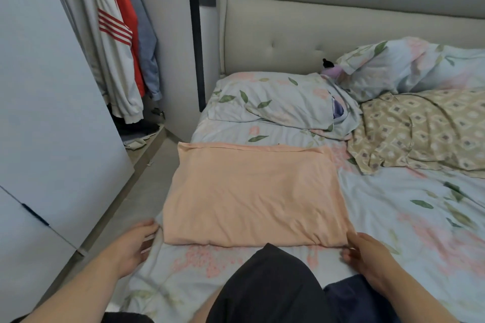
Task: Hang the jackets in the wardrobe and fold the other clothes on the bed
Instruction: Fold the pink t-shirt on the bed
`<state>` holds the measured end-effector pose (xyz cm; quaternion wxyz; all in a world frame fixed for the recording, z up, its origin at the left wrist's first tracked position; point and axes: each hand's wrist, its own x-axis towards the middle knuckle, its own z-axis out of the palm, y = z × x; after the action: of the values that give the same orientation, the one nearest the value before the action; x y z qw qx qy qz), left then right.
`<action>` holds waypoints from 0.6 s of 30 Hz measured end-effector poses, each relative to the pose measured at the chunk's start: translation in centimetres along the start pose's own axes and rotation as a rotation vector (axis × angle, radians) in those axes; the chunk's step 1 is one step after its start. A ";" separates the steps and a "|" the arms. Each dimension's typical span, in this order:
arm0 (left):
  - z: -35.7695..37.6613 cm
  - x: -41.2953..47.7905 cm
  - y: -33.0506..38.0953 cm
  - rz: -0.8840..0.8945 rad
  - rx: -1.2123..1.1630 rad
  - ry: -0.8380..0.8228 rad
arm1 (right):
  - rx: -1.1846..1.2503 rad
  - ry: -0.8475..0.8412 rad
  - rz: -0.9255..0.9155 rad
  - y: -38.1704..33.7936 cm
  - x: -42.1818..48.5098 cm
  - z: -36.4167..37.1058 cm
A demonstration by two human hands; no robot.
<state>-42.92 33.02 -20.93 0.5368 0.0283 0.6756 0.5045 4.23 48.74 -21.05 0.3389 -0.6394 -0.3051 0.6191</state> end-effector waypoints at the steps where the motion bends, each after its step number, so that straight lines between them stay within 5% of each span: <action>1: 0.0 0.2 -0.2 0.011 0.031 0.004 | 0.015 0.006 -0.011 0.3 0.1 0.0; 5: 0.8 0.5 -1.1 0.363 0.502 0.274 | 0.005 -0.015 -0.027 0.9 0.2 0.0; 10: 2.9 -0.6 -2.4 0.605 0.857 0.271 | -0.063 0.027 -0.070 1.5 0.5 0.5; 15: 3.4 0.3 -2.3 0.549 0.860 0.177 | -0.084 0.037 -0.081 1.6 0.6 0.6; 18: 3.0 0.9 -1.7 0.400 0.455 0.099 | -0.090 0.005 -0.095 1.6 0.3 0.6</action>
<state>-40.20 34.70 -22.48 0.3732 0.2555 0.7777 0.4366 3.63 48.10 -22.54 0.3396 -0.6404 -0.3617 0.5862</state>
